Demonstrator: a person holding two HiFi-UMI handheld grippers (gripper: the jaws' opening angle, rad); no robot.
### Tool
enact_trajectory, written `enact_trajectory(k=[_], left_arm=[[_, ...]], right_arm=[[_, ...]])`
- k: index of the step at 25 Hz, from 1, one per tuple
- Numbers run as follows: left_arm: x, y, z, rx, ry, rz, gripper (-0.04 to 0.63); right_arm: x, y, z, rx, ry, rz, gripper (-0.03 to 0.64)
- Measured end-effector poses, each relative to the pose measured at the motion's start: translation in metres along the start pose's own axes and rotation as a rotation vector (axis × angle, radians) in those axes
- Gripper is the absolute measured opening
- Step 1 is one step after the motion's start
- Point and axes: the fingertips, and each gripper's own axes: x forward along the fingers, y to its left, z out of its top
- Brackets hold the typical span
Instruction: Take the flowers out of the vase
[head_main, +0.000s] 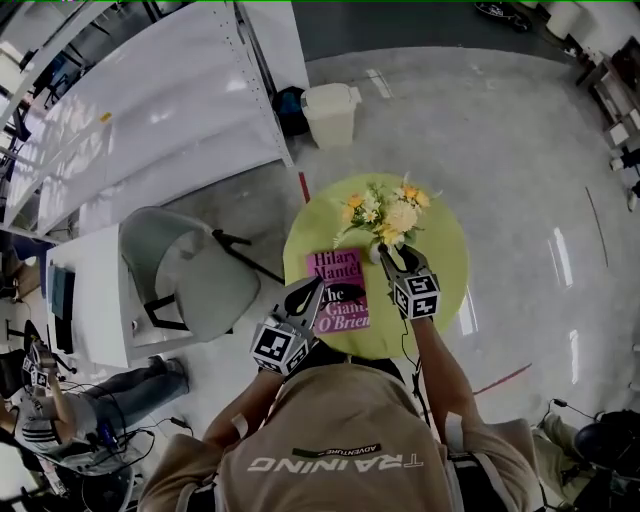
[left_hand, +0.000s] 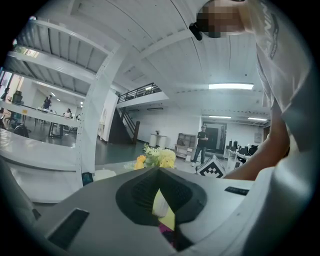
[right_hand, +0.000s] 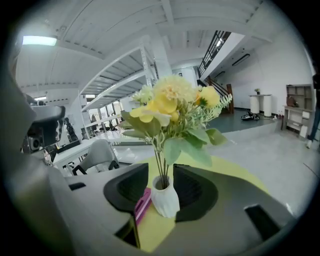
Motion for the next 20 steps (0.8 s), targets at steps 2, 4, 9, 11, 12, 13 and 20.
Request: enact_trajectory(k=[2,4,9,11,12,13,20], left_arm=[[0.0,0.005,-0.001,-0.003,0.005,0.008,0.006],[0.001,0.01,-0.002,-0.009,0.007,0.015,0.006],[0.0,0.02,-0.003,-0.021,0.018,0.03,0.006],[0.001,0.023,0.0,-0.018,0.024,0.038,0.006],[0.001,0.025,0.0,-0.019,0.027,0.04,0.006],[0.0,0.027,-0.001,-0.021,0.029,0.043,0.006],[-0.003,0.032,-0.008,-0.026,0.042,0.055,0.006]], right_arm=[[0.011,-0.003,0.001,-0.001,0.009,-0.004,0.16],[0.019,-0.006,0.002,-0.002,0.017,-0.007,0.16],[0.039,-0.008,0.004,-0.011,0.034,-0.012,0.16],[0.045,-0.008,0.005,-0.011,0.034,-0.01,0.16],[0.048,-0.008,0.006,-0.013,0.034,-0.011,0.16],[0.05,-0.008,0.006,-0.015,0.032,-0.012,0.16],[0.053,-0.002,0.008,-0.073,0.015,-0.018,0.075]])
